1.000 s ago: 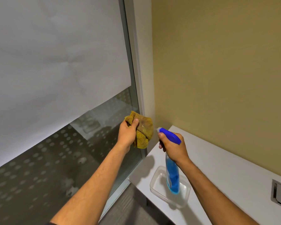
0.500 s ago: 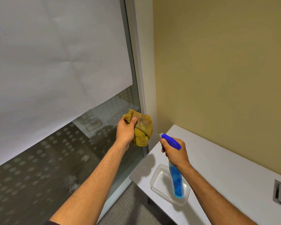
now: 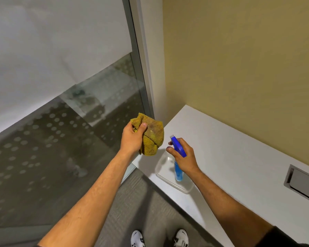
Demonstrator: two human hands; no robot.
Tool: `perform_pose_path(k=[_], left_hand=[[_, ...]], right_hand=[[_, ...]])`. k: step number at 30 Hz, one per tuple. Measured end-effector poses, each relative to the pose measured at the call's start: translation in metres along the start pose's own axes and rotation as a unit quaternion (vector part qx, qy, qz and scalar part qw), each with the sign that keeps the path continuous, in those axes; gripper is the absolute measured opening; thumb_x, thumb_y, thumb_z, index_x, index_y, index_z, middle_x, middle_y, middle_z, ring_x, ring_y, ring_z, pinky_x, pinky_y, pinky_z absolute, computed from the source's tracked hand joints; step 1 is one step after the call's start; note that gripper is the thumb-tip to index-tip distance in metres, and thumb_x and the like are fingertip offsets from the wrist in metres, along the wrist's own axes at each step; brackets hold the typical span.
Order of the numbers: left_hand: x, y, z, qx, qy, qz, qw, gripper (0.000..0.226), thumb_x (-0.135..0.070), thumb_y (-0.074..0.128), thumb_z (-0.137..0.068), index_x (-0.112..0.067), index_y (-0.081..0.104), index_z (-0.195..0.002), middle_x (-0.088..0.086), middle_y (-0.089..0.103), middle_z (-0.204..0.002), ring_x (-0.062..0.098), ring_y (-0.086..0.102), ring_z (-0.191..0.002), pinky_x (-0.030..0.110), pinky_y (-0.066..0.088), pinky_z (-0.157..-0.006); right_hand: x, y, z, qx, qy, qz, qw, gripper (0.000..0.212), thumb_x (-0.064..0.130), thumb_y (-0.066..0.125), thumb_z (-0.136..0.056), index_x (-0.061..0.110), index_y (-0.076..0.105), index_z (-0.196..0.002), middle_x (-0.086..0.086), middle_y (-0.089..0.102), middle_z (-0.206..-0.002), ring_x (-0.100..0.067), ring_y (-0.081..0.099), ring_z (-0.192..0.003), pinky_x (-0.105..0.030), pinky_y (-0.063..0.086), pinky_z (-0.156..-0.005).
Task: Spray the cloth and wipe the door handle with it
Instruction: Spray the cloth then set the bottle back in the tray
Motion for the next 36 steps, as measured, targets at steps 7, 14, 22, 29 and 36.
perform_pose_path(k=[7,14,22,29,36], left_hand=[[0.058,0.013,0.008,0.002,-0.049,-0.012,0.999,0.016,-0.024,0.063,-0.103,-0.017,0.071,-0.116,0.0,0.08,-0.108,0.017,0.077,-0.099,0.038,0.062,-0.092],[0.078,-0.007,0.018,-0.01,-0.085,0.035,0.996,0.009,-0.019,0.064,-0.103,-0.023,0.072,-0.104,-0.008,0.083,-0.09,0.007,0.08,-0.082,0.02,0.062,-0.067],[0.058,-0.067,0.045,0.008,-0.056,0.054,0.997,0.009,-0.017,0.063,-0.104,-0.02,0.071,-0.107,-0.009,0.083,-0.091,0.006,0.08,-0.082,0.018,0.061,-0.065],[0.034,-0.173,0.102,0.022,-0.004,0.063,0.998,0.009,-0.018,0.064,-0.103,-0.019,0.071,-0.109,-0.001,0.081,-0.104,0.012,0.078,-0.091,0.02,0.061,-0.071],[0.013,-0.321,0.181,0.011,0.053,0.049,0.997,0.008,-0.017,0.067,-0.101,-0.016,0.071,-0.108,-0.003,0.079,-0.1,0.006,0.075,-0.086,0.022,0.059,-0.079]], right_hand=[[-0.061,-0.008,-0.007,0.01,0.028,0.029,0.999,0.047,0.026,0.079,-0.085,0.015,0.056,-0.124,-0.003,0.068,-0.117,-0.021,0.066,-0.099,-0.014,0.056,-0.073],[-0.084,-0.012,0.006,-0.006,0.046,0.061,0.997,0.049,0.021,0.079,-0.084,0.018,0.053,-0.125,-0.007,0.065,-0.12,-0.026,0.066,-0.106,-0.016,0.053,-0.081],[-0.075,-0.009,0.032,0.011,0.091,0.139,0.986,0.101,0.016,0.086,-0.077,0.021,0.023,-0.156,-0.005,0.039,-0.156,-0.026,0.046,-0.134,-0.037,0.046,-0.103],[0.036,0.065,0.087,-0.082,-0.06,0.2,0.975,0.094,0.049,0.077,-0.078,0.04,0.023,-0.155,0.003,0.024,-0.167,-0.024,0.027,-0.151,-0.044,0.029,-0.116],[0.129,0.278,0.177,0.231,0.0,-0.033,0.972,0.051,0.048,0.081,-0.075,0.042,0.063,-0.122,0.01,0.07,-0.121,-0.012,0.064,-0.12,-0.038,0.055,-0.1]])
Point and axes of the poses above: each hand's wrist, its own z-axis away from the middle knuckle, its own y-axis out of the palm, x = y × z, the point moved 7 cm from there along -z, towards the middle knuckle
